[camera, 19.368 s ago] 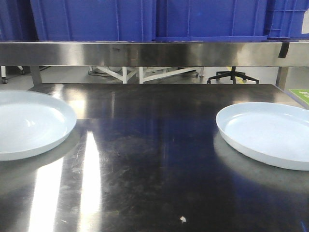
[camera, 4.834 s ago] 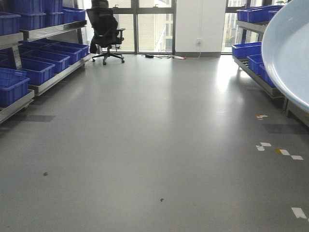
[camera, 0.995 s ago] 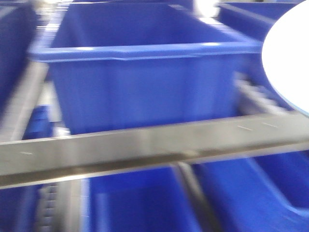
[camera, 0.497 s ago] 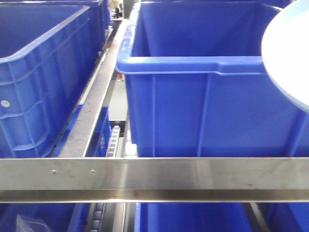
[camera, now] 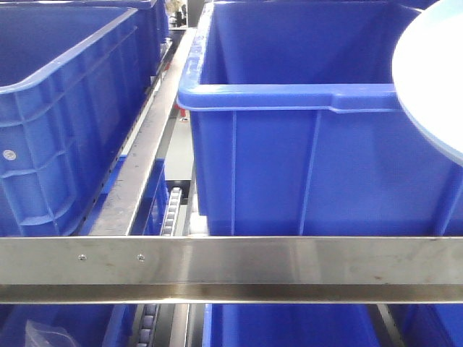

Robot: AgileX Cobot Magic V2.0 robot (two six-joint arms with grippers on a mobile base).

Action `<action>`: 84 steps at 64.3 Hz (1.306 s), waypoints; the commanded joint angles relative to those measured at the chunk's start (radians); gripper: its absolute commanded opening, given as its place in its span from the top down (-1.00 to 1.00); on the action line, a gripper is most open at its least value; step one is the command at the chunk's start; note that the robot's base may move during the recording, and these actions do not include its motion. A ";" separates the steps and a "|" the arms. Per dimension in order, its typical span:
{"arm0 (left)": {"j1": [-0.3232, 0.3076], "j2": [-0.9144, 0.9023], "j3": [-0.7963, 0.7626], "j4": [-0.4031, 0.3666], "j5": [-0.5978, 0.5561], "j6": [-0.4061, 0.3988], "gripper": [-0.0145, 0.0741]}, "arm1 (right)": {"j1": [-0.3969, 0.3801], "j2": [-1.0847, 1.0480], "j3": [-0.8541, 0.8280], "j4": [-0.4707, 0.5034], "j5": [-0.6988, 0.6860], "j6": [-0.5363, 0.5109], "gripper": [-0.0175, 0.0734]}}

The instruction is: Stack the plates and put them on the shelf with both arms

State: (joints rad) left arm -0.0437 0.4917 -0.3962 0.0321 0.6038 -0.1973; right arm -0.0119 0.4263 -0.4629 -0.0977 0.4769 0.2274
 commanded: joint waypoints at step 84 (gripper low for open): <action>0.004 0.005 -0.030 -0.003 -0.075 -0.009 0.48 | 0.087 0.660 -0.550 0.105 -0.294 0.002 0.06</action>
State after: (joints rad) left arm -0.0437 0.4917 -0.3962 0.0321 0.6038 -0.1973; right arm 0.0461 0.9979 -0.8994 0.0000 0.2736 0.2274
